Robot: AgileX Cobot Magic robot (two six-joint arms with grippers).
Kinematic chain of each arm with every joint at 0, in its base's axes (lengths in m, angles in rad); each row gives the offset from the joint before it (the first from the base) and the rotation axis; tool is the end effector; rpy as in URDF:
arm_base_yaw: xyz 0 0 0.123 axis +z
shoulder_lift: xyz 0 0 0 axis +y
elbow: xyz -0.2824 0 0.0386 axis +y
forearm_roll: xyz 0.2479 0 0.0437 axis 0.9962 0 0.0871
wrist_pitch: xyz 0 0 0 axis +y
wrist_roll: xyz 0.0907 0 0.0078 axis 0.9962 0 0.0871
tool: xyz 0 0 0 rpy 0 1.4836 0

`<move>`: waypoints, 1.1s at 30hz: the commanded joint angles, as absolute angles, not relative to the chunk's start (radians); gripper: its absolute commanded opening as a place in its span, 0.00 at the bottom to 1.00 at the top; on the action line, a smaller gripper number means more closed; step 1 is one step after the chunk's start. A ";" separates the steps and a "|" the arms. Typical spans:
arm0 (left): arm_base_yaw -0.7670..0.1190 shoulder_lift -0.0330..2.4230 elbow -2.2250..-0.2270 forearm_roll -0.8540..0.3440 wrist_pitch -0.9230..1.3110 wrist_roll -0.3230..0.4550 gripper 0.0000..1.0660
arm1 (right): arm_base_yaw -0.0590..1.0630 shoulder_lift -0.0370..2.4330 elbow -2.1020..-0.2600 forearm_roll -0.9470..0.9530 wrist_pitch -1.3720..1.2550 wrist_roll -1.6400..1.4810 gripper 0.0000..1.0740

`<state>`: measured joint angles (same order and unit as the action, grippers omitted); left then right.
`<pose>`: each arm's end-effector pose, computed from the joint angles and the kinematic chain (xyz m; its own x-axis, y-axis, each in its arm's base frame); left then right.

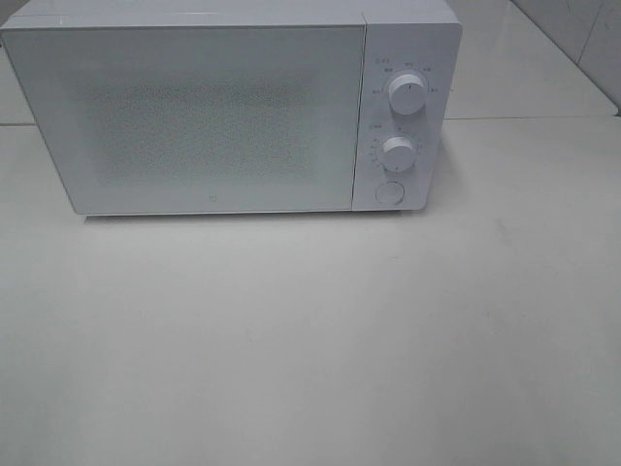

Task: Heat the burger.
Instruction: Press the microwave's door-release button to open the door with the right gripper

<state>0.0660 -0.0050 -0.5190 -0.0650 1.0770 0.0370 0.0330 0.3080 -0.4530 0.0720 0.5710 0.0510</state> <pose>-0.0083 -0.0058 0.2812 -0.4475 -0.0234 -0.8940 -0.0121 0.9997 -0.0201 0.0672 0.0058 0.2942 -0.3368 0.1002 -0.9362 -0.0323 0.9925 0.1179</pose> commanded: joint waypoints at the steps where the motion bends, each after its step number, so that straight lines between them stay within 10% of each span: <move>1: 0.068 -0.012 -0.516 -0.072 1.068 0.038 0.92 | 0.029 0.372 -0.417 0.067 0.457 0.038 0.71; 33: 0.068 -0.012 -0.516 -0.072 1.068 0.038 0.92 | 0.029 1.165 -0.184 0.051 -0.737 0.146 0.70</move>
<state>0.0660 -0.0050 -0.5190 -0.0650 1.0770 0.0370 0.0330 1.1040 -0.1940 0.0720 -0.6670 0.1380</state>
